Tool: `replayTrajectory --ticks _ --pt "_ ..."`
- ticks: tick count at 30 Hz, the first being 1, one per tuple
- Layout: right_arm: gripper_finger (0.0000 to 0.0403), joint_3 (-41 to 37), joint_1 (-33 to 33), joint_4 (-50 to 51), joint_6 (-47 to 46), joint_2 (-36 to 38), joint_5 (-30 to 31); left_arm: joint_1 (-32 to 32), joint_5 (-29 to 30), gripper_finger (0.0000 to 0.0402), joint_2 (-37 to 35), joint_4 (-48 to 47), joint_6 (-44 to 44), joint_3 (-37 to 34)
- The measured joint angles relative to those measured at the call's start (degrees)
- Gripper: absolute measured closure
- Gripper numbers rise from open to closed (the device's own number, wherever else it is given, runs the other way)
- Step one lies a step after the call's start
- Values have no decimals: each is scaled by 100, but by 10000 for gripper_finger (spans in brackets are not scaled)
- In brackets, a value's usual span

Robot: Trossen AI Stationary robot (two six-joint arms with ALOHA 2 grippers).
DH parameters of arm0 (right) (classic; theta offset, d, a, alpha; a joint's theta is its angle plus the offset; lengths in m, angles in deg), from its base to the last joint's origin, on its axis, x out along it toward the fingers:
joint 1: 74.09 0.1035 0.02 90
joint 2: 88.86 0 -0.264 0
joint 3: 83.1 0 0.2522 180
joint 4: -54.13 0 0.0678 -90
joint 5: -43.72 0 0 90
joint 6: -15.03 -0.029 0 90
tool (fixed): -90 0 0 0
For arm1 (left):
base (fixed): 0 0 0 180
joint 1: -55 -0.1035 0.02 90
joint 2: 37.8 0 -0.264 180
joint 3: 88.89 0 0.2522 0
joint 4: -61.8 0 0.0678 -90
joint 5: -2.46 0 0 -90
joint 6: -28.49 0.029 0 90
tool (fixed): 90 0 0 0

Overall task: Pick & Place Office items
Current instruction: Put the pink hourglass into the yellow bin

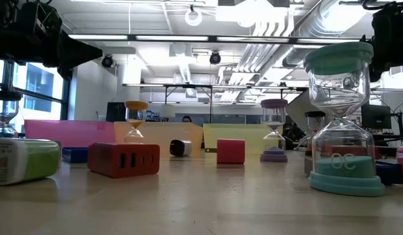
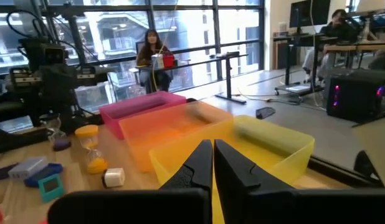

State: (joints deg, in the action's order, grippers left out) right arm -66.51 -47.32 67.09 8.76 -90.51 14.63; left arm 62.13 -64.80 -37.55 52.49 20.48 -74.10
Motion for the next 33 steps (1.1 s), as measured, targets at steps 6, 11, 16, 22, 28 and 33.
replayTrajectory --ticks 6,11,16,22,28,33 --pt "398 0 -3 -431 221 -2 -431 0 0 401 0 148 -199 2" --pt "398 0 -3 -1476 987 -2 -503 -15 60 401 0 471 -108 0" --pt "396 329 -4 -1938 1548 -270 -437 -35 164 401 0 593 -390 -1" --pt "369 1332 -5 -1642 2064 -1286 -256 -37 162 401 0 1057 -252 -1" --pt "334 2591 -7 -457 1956 -2482 396 -37 730 401 0 1145 -898 -1" --pt "296 3484 -6 238 1656 -3199 632 -39 911 392 0 1147 -1131 3"
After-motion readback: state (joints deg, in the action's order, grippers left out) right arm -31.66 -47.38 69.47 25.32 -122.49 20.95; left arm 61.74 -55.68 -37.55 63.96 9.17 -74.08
